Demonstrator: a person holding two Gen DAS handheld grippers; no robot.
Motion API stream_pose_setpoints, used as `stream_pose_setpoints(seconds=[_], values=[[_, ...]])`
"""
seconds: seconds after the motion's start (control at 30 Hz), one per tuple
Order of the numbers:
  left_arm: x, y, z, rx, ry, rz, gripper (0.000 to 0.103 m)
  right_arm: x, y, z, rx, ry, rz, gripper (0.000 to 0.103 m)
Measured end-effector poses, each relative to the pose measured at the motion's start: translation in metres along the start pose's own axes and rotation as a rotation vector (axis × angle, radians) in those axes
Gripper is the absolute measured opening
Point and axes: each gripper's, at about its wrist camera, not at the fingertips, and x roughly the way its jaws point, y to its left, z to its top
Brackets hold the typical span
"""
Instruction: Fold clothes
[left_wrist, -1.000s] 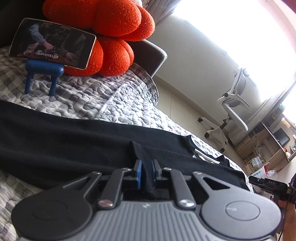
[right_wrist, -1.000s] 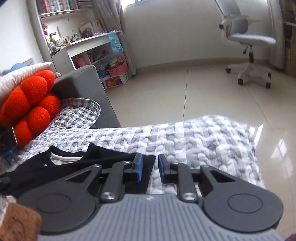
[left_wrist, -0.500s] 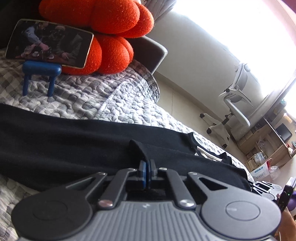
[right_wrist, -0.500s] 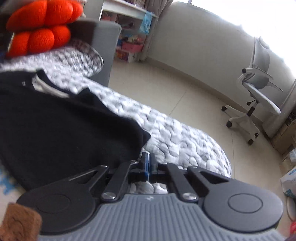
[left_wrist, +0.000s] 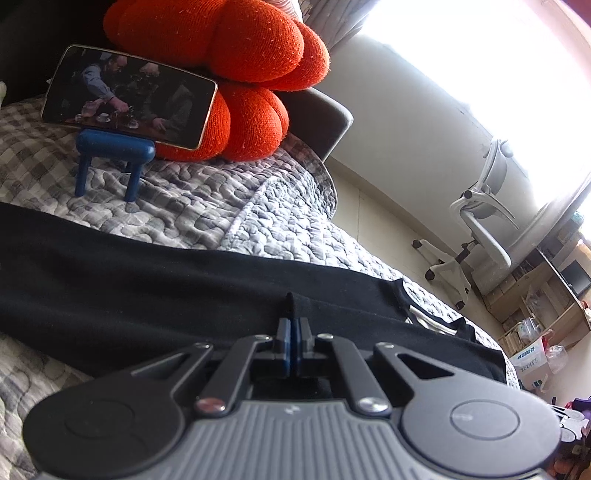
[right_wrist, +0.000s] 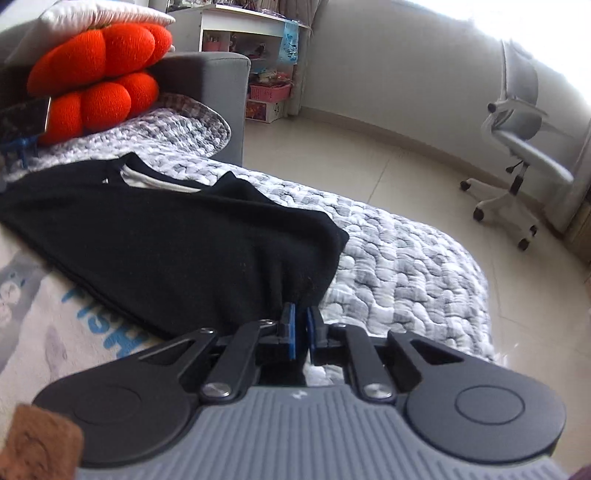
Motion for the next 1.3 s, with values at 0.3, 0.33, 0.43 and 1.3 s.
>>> stream_pose_setpoints(seconds=[0.3, 0.33, 0.43, 1.3], values=[[0.024, -0.12, 0.01, 0.279, 0.025, -0.117, 0.054, -0.025, -0.04, -0.025, 0.358, -0.1, 0.142, 0.023], [0.033, -0.139, 0.008, 0.321, 0.04, -0.127, 0.054, -0.026, -0.046, -0.028, 0.422, -0.118, 0.165, 0.032], [0.066, -0.193, 0.002, 0.403, 0.101, -0.194, 0.055, -0.026, -0.051, -0.036, 0.489, -0.127, 0.216, 0.038], [0.199, -0.328, -0.037, 0.529, 0.274, -0.35, 0.003, -0.043, -0.019, -0.051, 0.252, -0.2, 0.077, 0.009]])
